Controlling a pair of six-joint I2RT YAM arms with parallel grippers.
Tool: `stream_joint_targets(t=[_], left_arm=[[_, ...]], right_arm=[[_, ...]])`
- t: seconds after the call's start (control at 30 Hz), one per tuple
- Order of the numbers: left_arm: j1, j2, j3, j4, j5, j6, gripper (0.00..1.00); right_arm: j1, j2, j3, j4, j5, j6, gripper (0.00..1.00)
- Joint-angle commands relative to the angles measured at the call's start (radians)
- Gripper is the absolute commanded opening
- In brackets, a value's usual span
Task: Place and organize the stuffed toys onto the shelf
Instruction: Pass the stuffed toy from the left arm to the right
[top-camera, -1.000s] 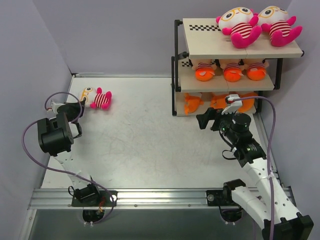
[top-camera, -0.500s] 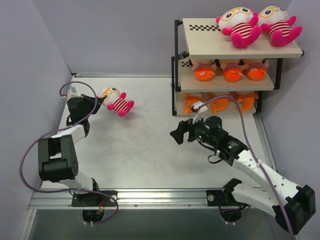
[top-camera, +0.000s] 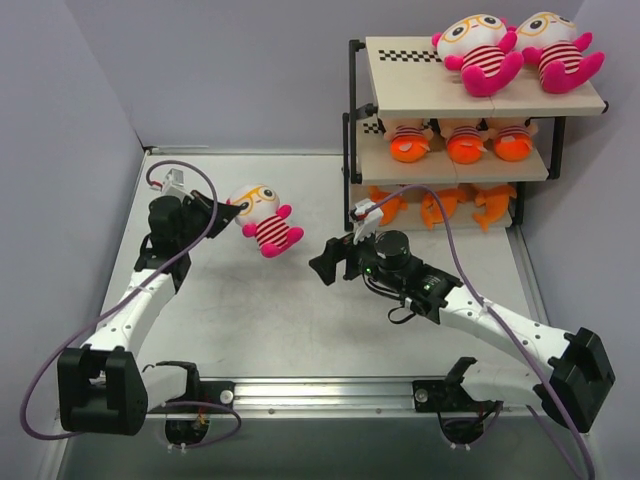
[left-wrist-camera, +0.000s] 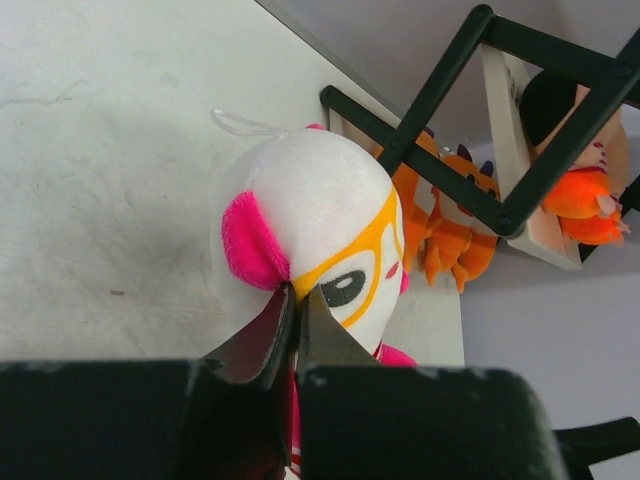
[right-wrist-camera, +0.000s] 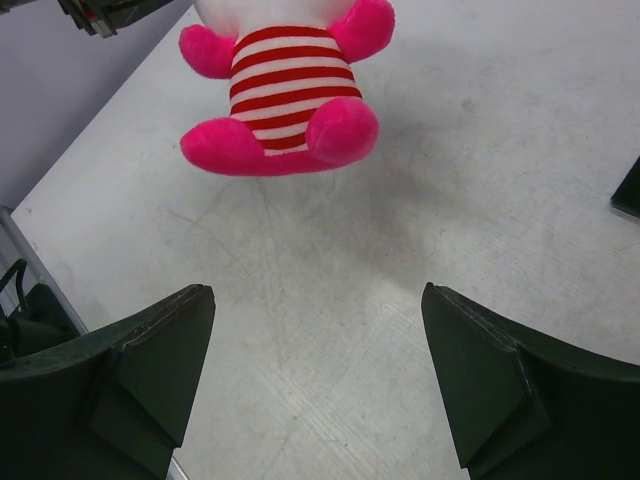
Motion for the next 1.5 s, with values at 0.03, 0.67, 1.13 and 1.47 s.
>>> stream_joint_targets(t=[0.03, 0.67, 1.13, 1.47], left_arm=[[-0.034, -0.096, 0.034, -0.076, 0.025, -0.005, 0.02], [-0.127, -0.189, 0.068, -0.063, 0.019, -0.089, 0.02], [-0.141, -0.179, 0.063, -0.007, 0.036, -0.125, 0.02], [-0.151, -0.166, 0.066, -0.01, 0.042, -0.091, 0.03]], right_arm=[[0.006, 0.037, 0.067, 0.142, 0.026, 0.048, 0.87], [0.006, 0.152, 0.092, 0.26, 0.008, 0.097, 0.79], [0.008, 0.158, 0.101, 0.235, 0.044, 0.065, 0.45], [0.008, 0.138, 0.13, 0.209, 0.044, 0.022, 0.1]])
